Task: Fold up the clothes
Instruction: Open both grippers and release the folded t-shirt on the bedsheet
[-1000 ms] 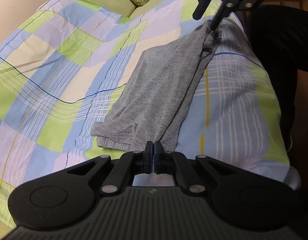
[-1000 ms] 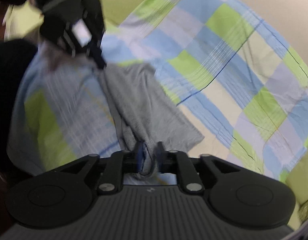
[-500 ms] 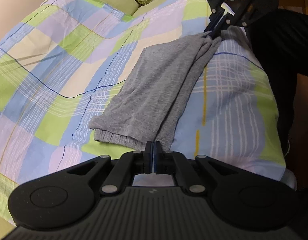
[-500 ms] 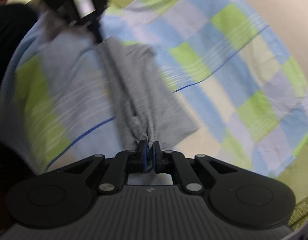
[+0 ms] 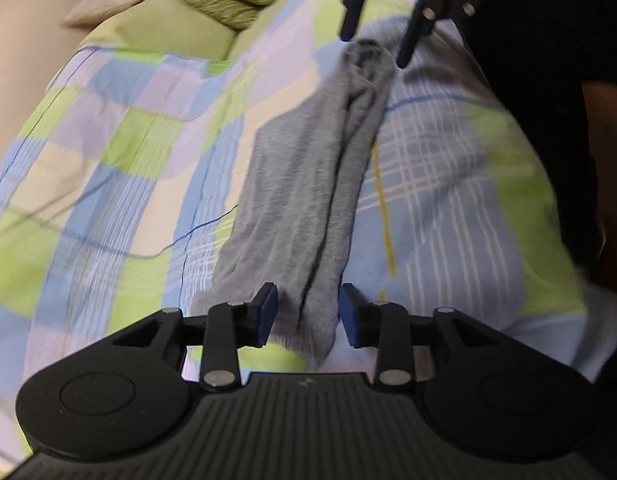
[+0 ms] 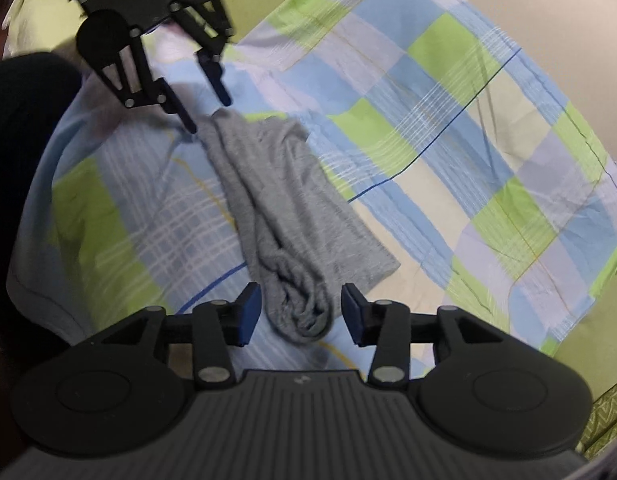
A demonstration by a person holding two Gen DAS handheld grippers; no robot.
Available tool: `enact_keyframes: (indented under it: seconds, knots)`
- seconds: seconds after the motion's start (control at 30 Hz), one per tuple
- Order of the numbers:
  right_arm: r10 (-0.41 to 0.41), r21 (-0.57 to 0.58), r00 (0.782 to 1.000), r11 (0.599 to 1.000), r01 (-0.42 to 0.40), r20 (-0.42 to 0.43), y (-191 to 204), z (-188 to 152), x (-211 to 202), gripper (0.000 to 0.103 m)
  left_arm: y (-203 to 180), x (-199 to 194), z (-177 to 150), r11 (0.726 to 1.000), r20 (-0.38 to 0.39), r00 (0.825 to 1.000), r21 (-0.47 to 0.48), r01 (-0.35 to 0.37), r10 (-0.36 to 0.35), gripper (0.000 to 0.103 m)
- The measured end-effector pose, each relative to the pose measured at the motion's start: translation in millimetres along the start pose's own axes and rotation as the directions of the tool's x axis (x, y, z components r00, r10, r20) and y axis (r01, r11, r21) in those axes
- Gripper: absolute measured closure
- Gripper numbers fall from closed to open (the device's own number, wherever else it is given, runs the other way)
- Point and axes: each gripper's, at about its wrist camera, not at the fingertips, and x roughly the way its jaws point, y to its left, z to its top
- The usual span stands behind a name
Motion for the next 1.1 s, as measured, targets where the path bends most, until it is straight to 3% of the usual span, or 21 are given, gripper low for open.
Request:
enact_keyframes:
  seconds: [0.2,0.3,0.47,0.53,0.57,0.67,0.73,0.83,0.93,1.1]
  knots:
    - [-0.01,-0.099,0.999,0.995,0.007,-0.032,8.9,-1.5,20.5,0.064,-2.6,15.0,0.5,0.998,-0.016,1.0,0.062,-0.006,0.007,0.06]
    - [-0.026,-0.149,0.999,0.989,0.022,-0.028,9.8,-0.1,23.4,0.064,-0.9,16.6,-0.2,0.999,-0.025,1.0,0.048,0.012,-0.011,0.074]
    - [-0.051,-0.172,0.999,0.984,0.047,-0.016,2.8,3.5,22.1,0.06,-5.1,16.5,-3.7,0.999,-0.024,1.0,0.04,0.016,-0.015,0.082]
    - [-0.041,-0.198,0.999,0.98,0.034,-0.035,5.1,2.2,26.2,0.071,-4.4,16.7,-3.8,1.0,-0.027,1.0,0.019,0.015,-0.014,0.083]
    - [-0.035,-0.208,0.998,0.978,0.025,-0.045,6.2,2.1,27.7,0.09,-3.5,15.1,-3.4,1.0,-0.029,1.0,0.008,0.012,-0.012,0.084]
    - [-0.039,-0.254,0.998,0.967,0.023,-0.055,8.7,3.0,28.0,0.092,7.2,6.0,-2.5,0.997,-0.025,1.0,-0.074,-0.004,0.002,0.086]
    - [-0.089,-0.303,0.995,0.95,0.073,-0.039,3.9,5.5,24.2,0.092,17.8,-6.1,-1.6,0.986,-0.009,1.0,-0.164,-0.01,0.009,0.086]
    - [-0.153,-0.324,0.988,0.935,0.147,0.007,-8.3,10.1,11.9,0.092,16.3,-17.3,2.7,0.975,0.009,1.0,-0.221,0.02,-0.018,0.086]
    - [-0.112,-0.354,0.993,0.93,0.096,-0.025,1.0,-4.2,16.0,0.092,-4.1,-12.6,6.7,0.981,-0.024,0.998,-0.186,0.053,-0.058,0.087]
    - [-0.063,-0.367,0.997,0.929,0.039,-0.053,22.4,-23.3,20.0,0.091,-13.6,-12.1,7.5,0.978,-0.047,0.997,-0.2,0.053,-0.063,0.087]
